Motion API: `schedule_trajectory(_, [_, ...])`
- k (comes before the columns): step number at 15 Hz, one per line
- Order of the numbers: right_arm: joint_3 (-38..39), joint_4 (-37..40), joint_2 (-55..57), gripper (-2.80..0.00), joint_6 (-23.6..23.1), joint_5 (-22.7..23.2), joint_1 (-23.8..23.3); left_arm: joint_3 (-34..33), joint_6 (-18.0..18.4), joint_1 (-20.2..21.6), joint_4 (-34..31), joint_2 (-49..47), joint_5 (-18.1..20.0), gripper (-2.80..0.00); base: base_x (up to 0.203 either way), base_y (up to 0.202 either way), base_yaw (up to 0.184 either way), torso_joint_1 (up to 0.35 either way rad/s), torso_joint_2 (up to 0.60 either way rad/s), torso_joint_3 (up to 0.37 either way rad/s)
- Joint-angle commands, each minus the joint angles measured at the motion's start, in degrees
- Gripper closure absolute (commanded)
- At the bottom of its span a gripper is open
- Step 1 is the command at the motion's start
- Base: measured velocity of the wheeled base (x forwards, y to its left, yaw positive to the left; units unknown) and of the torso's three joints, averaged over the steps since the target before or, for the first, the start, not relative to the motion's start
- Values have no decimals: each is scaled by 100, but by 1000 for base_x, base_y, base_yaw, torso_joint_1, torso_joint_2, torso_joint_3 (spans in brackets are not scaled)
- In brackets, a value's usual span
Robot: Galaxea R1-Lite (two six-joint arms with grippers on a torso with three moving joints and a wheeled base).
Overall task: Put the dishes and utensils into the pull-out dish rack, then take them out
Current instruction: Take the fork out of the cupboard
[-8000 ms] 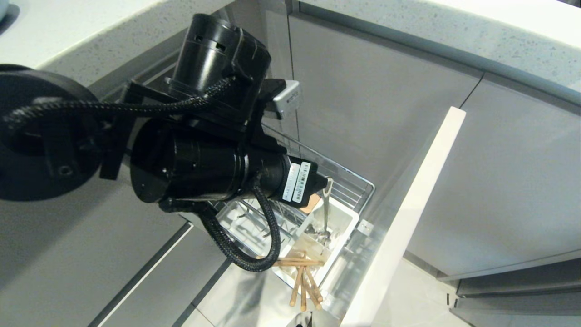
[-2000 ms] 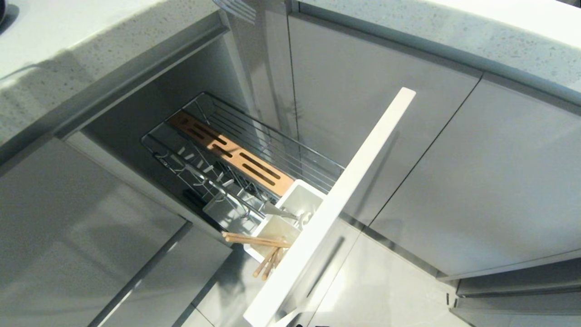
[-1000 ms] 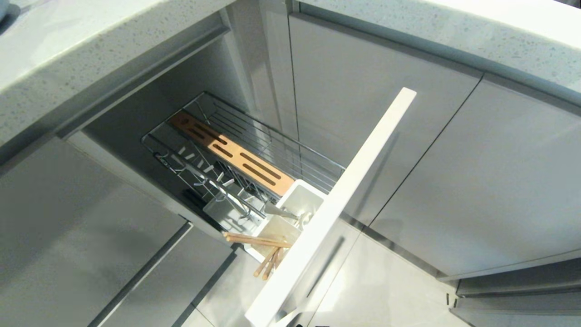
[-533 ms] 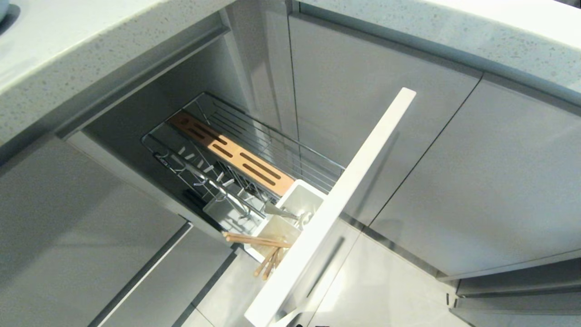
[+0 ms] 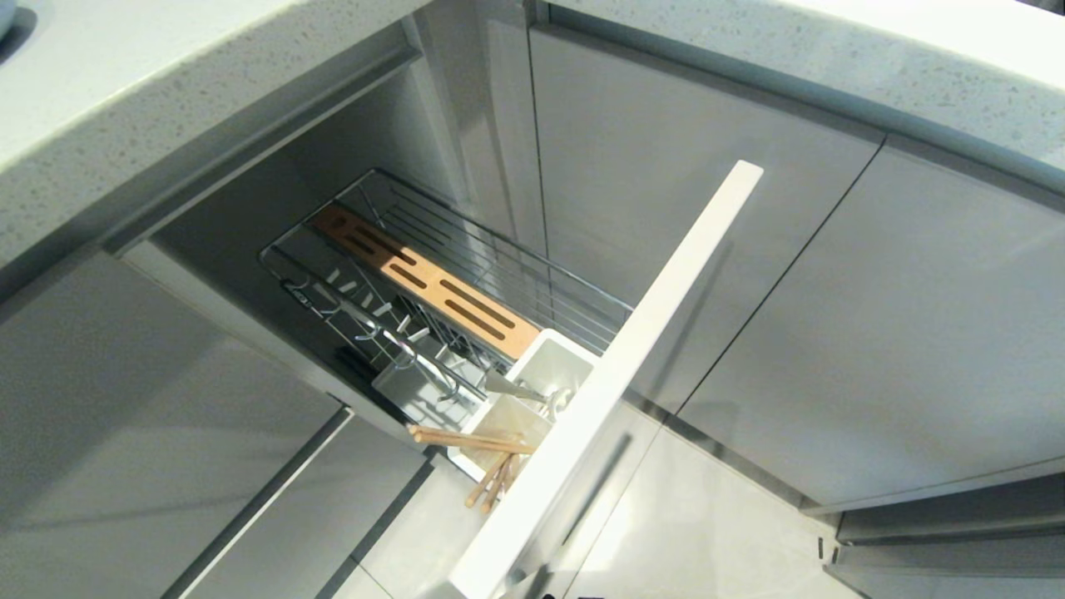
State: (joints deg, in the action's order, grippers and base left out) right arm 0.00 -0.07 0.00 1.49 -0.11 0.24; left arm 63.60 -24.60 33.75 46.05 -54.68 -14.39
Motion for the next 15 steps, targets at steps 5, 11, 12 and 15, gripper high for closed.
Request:
schedule_trajectory(5, [9, -2, 0, 0, 1, -7, 2, -822, -868, 474, 754, -69, 33, 0, 0, 0, 0, 0, 0, 0])
schedule_trajectory(11, [9, -2, 0, 0, 1, -7, 2, -900, -1199, 802, 1402, -732, 155, 0, 0, 0, 0, 0, 0, 0])
schedule_trajectory(12, [9, 7, 0, 0, 1, -7, 2, -868, -1214, 826, 1489, -860, 162, 0, 0, 0, 0, 0, 0, 0])
schedule_trajectory(15, [9, -2, 0, 0, 1, -5, 2, -569, -1400, 834, 1527, -1259, 164, 0, 0, 0, 0, 0, 0, 0])
